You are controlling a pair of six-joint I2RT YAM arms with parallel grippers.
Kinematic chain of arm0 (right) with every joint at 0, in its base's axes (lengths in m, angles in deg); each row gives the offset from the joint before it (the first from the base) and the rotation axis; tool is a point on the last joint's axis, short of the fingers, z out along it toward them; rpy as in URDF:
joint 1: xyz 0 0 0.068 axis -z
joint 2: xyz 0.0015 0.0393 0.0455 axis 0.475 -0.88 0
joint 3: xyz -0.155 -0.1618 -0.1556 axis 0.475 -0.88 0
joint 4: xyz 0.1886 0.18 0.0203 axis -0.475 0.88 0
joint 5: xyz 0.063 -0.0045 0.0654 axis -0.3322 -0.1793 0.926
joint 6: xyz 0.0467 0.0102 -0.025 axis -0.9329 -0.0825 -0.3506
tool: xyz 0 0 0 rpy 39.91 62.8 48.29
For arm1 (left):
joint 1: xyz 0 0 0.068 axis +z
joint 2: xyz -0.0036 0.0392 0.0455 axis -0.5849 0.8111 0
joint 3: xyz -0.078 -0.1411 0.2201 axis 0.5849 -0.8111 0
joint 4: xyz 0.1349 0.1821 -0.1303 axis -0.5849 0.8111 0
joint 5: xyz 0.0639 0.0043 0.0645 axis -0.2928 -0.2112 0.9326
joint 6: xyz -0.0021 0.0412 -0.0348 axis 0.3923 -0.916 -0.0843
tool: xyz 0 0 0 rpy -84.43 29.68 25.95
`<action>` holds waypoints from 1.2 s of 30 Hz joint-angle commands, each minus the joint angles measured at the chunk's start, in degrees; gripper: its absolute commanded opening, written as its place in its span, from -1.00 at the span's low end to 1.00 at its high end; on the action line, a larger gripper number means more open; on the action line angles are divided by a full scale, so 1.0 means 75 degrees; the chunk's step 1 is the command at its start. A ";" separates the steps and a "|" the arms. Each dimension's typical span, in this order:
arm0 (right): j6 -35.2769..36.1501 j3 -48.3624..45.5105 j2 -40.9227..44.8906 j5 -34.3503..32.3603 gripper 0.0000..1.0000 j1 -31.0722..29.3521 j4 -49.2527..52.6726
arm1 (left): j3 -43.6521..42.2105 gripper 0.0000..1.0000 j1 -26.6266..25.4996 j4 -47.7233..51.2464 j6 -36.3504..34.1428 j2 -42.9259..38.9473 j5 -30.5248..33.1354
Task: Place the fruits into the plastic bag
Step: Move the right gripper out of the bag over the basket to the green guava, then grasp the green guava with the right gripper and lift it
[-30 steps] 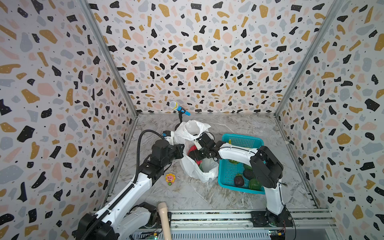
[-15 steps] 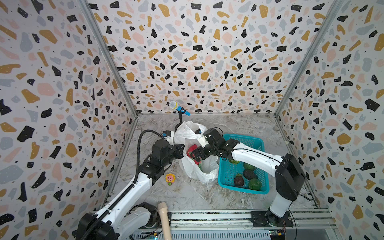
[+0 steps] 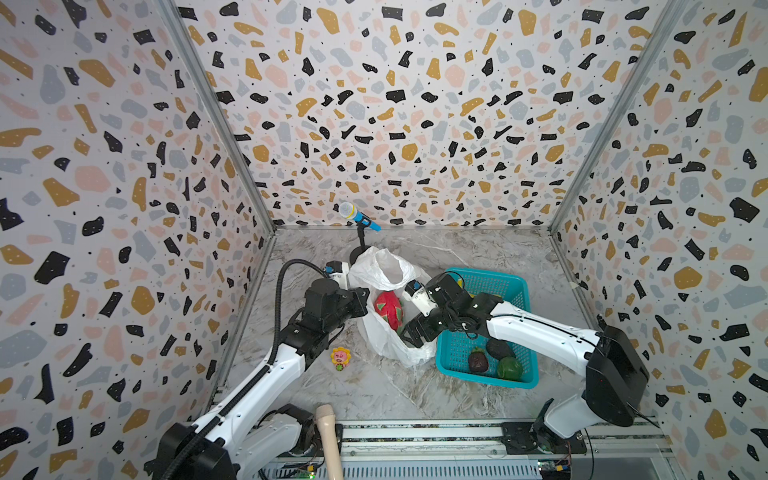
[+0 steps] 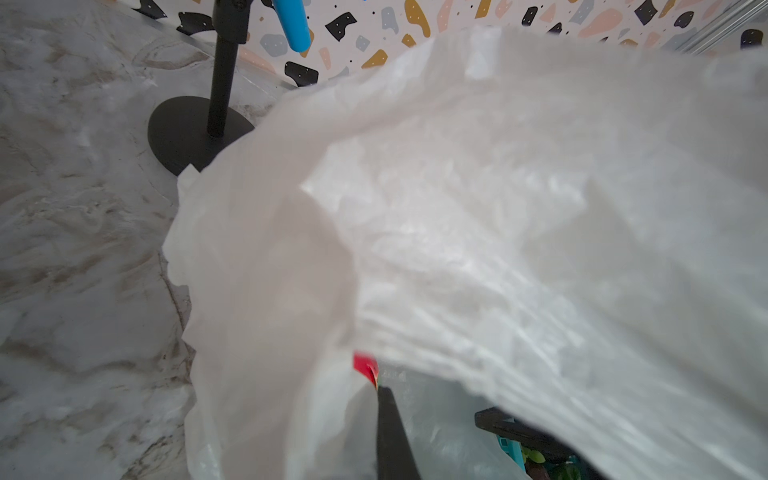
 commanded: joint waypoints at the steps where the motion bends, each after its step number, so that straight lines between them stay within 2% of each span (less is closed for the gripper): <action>1: -0.0087 -0.0150 0.0640 -0.0328 0.98 0.0317 0.0248 | 0.0075 -1.00 0.0042 -0.0301 0.0044 -0.0011 0.0056; 7: -0.0550 -0.0724 0.1603 -0.0899 0.98 0.1217 0.0096 | 0.0087 -1.00 0.0041 -0.0272 0.0080 0.0046 0.0079; 10: -0.1022 -0.0983 0.1933 -0.1298 0.98 0.1909 0.0055 | 0.0064 -1.00 0.0042 -0.0273 0.0091 0.0052 0.0120; 13: -0.1416 -0.1199 0.1916 -0.1360 0.98 0.2618 0.0053 | 0.0043 -1.00 0.0042 -0.0272 0.0115 0.0046 0.0150; 17: -0.1655 -0.1379 0.1535 -0.1364 0.98 0.3142 -0.0013 | 0.0030 -1.00 0.0042 -0.0277 0.0141 0.0036 0.0164; 25: -0.1826 -0.1432 0.0680 -0.0956 0.99 0.3354 -0.0231 | 0.0028 -1.00 0.0042 -0.0264 0.0115 0.0010 0.0197; 36: -0.2030 -0.1693 -0.0103 -0.0918 0.83 0.3354 -0.0629 | 0.0054 -1.00 0.0042 -0.0251 0.0090 0.0034 0.0208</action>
